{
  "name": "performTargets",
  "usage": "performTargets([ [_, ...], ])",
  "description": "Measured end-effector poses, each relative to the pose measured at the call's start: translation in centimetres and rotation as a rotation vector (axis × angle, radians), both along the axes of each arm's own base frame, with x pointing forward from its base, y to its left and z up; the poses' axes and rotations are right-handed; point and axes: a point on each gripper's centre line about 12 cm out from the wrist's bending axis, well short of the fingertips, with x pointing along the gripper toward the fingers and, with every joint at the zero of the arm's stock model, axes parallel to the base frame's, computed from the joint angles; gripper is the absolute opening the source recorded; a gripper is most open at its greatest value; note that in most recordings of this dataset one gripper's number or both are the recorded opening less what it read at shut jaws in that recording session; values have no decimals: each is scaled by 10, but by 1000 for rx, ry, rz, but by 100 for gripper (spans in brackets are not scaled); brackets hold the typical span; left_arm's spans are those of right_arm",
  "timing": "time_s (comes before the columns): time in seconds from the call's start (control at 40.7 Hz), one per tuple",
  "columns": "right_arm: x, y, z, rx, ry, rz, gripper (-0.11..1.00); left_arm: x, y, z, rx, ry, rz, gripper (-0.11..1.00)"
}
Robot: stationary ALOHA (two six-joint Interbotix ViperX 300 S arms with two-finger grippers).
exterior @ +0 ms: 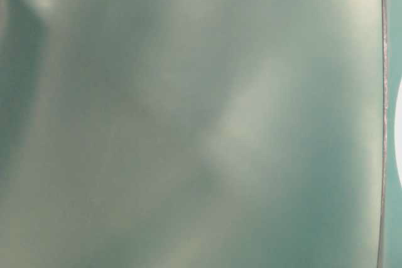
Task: Scoop the yellow hexagonal prism block from the bowl with a spoon using the right arm.
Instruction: 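Move the right gripper left toward the pink spoon handle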
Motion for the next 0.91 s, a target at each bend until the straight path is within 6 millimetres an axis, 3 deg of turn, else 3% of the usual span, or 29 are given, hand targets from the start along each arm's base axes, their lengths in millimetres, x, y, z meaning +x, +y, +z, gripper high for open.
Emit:
performTargets([
  [0.491, 0, -1, -1, 12, 8, -5, 2, -2, 1, 5, 8, -20, 3, -1],
  [0.81, 0, -2, -2, 24, 17, -8, 41, -2, 1, 5, 6, -18, 3, -1],
  [0.908, 0, -2, -4, 33, 32, -8, 47, -2, 1, 5, 8, -20, 3, -1],
])
